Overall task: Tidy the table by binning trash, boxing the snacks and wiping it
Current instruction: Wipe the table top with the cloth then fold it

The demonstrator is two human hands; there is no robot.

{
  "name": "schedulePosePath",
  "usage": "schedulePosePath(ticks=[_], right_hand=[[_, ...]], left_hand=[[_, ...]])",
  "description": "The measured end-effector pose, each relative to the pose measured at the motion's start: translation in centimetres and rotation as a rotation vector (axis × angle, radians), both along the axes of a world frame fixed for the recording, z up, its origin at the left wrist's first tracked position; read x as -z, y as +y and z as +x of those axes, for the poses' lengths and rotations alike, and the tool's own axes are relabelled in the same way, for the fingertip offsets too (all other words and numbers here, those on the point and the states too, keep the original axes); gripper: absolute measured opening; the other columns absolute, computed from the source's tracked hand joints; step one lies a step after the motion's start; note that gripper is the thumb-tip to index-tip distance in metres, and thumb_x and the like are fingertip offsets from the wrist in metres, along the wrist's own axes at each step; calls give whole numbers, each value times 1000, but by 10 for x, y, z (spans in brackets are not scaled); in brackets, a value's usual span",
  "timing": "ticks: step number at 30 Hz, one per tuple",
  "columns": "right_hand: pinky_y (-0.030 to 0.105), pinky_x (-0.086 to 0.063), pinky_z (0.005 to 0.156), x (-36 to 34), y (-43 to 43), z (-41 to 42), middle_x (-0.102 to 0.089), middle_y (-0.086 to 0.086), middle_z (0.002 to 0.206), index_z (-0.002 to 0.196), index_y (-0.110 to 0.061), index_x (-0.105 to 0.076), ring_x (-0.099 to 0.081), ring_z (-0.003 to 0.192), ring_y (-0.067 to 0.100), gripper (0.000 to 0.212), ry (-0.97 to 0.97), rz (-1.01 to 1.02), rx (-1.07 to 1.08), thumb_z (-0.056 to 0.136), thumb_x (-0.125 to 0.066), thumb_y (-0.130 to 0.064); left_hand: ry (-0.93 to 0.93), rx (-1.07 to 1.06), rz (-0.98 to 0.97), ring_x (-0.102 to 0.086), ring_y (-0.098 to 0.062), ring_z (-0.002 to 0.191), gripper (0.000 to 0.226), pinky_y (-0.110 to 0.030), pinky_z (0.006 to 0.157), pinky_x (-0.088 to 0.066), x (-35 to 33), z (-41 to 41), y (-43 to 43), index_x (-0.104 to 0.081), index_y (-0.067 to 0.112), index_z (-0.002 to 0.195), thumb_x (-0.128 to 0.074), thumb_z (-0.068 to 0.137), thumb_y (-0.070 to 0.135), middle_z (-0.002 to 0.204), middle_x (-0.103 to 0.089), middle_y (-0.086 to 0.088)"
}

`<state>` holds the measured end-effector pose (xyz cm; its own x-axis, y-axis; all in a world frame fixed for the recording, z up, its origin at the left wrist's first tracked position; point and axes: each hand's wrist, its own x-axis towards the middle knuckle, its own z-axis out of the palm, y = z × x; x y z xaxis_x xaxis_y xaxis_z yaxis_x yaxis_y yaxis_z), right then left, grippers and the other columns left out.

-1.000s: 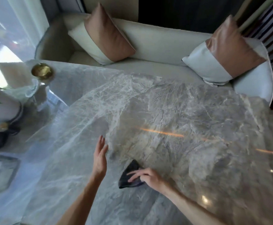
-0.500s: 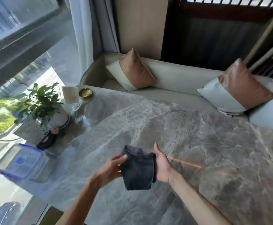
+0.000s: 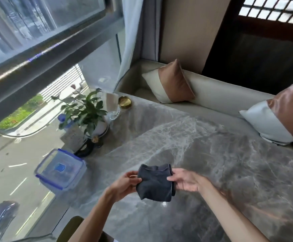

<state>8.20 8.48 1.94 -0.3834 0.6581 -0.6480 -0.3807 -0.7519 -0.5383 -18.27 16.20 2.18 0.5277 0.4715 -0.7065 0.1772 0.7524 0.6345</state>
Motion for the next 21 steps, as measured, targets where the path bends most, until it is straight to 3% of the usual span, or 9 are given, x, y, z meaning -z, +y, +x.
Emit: schedulePosePath(ticks=[5, 8, 11, 13, 15, 16, 18, 21], right_hand=[[37, -58, 89, 7, 86, -54, -66, 19, 119, 128, 4, -55, -68, 102, 28, 41, -97, -24, -63, 88, -54, 11], [35, -59, 77, 20, 146, -79, -69, 12, 115, 126, -3, -55, -68, 100, 25, 44, -238, -12, -50, 86, -57, 14], [33, -59, 78, 46, 204, -95, -73, 6, 101, 120, -2, -56, -71, 89, 18, 41, -354, 61, 31, 86, -52, 20], [30, -55, 83, 62, 237, -100, -70, 8, 96, 122, 8, -53, -70, 78, 9, 40, -525, 164, 61, 85, -49, 23], [25, -49, 86, 74, 262, -100, -68, 13, 103, 119, 11, -57, -65, 77, -1, 35, -713, 288, 61, 86, -52, 20], [28, -45, 93, 80, 269, -99, -67, 15, 111, 114, 6, -62, -63, 86, 0, 32, -782, 345, 73, 85, -54, 18], [39, -29, 113, 96, 275, -97, -57, 8, 130, 109, 1, -69, -48, 122, 6, 32, -928, 471, 74, 85, -56, 18], [32, -16, 118, 124, 263, -108, -45, -10, 139, 114, -9, -72, -19, 143, 13, 57, -1137, 598, -22, 81, -42, 25]], left_hand=[[84, -30, 12, -68, -23, 83, 28, -40, 75, -60, 12, -56, 73, -59, 8, 110, -60, 87, -7, 95, -66, -12], [186, -31, 105, -63, -22, 81, 26, -41, 74, -58, 22, -73, 129, -56, 16, 98, -59, 86, -7, 94, -58, -8], [243, 17, 262, -60, -16, 77, 20, -29, 64, -50, 36, -73, 192, -53, 14, 98, -61, 88, -2, 86, -62, -2], [221, 73, 396, -59, -13, 70, 20, -21, 60, -48, 39, -68, 233, -53, 7, 97, -59, 86, -9, 76, -65, 0], [240, 98, 545, -54, -19, 79, 23, -22, 70, -46, 45, -57, 266, -52, 1, 98, -62, 79, -8, 83, -60, -11], [270, 83, 607, -51, -20, 83, 24, -19, 72, -44, 50, -50, 278, -54, -2, 98, -63, 77, -5, 87, -57, -14], [367, 19, 731, -53, -22, 87, 20, -15, 67, -42, 63, -38, 291, -60, -9, 99, -62, 79, -7, 90, -59, -20], [438, -88, 756, -53, -20, 93, 22, -18, 72, -37, 85, -31, 286, -61, -17, 103, -49, 84, -18, 103, -65, -29]])
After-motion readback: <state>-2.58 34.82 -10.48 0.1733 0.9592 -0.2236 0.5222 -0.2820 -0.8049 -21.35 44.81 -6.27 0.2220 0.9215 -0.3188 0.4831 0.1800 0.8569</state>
